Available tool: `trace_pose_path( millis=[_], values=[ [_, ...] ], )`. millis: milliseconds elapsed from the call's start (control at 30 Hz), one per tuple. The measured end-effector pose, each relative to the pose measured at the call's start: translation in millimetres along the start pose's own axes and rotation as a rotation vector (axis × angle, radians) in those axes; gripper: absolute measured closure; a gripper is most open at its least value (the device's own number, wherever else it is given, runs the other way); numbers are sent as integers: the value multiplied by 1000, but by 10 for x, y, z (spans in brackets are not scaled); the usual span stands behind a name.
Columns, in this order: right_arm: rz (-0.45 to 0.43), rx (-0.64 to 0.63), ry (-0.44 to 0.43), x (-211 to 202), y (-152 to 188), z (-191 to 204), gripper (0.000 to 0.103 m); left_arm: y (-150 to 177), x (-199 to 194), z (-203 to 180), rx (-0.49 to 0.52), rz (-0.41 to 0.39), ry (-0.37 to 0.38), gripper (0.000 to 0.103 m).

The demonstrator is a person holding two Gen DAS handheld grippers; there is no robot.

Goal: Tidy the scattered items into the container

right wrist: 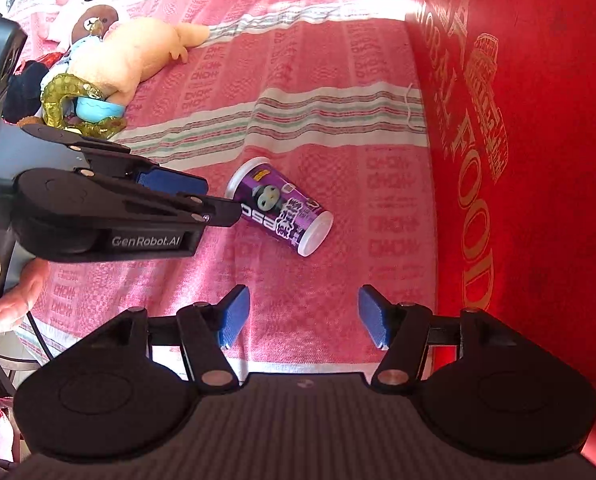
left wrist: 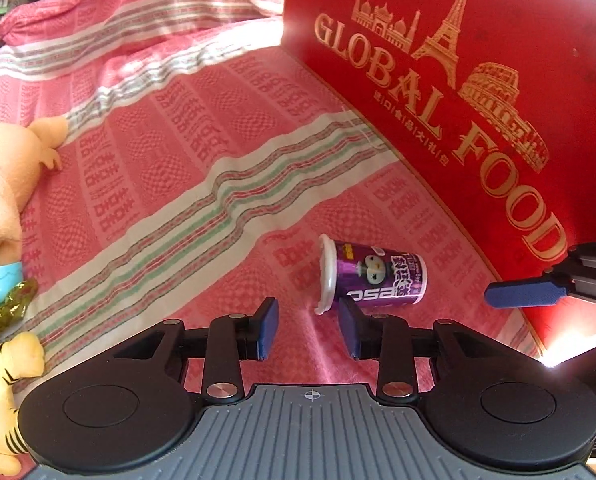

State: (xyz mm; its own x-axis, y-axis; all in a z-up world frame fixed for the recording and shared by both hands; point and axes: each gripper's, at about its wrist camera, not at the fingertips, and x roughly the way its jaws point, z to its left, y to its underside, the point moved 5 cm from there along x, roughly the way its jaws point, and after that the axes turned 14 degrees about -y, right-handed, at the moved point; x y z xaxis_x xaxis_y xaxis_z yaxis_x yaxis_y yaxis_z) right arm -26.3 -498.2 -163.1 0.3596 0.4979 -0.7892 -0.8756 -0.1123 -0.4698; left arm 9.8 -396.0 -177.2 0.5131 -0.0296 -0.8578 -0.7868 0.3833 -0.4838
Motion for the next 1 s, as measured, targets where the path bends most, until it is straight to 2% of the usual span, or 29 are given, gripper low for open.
trace_pose_path(
  millis=[133, 300, 367, 533, 667, 1000],
  values=[
    [-12, 13, 1, 96, -114, -71, 36, -95, 47, 25, 8, 1, 23, 54],
    [-17, 58, 35, 205, -284, -135, 35, -292, 118, 22, 64, -30, 124, 52],
    [-23, 52, 40, 221, -335, -135, 29, -403, 173, 2, 80, -37, 160, 51],
    [-40, 96, 87, 298, -430, -217, 29, -596, 326, -86, 135, -25, 222, 51],
    [-35, 118, 97, 347, -456, -236, 29, -697, 488, -147, 137, 1, 234, 51],
    [-25, 91, 98, 334, -549, -209, 29, -973, 494, -274, 138, -40, 261, 49]
  ],
)
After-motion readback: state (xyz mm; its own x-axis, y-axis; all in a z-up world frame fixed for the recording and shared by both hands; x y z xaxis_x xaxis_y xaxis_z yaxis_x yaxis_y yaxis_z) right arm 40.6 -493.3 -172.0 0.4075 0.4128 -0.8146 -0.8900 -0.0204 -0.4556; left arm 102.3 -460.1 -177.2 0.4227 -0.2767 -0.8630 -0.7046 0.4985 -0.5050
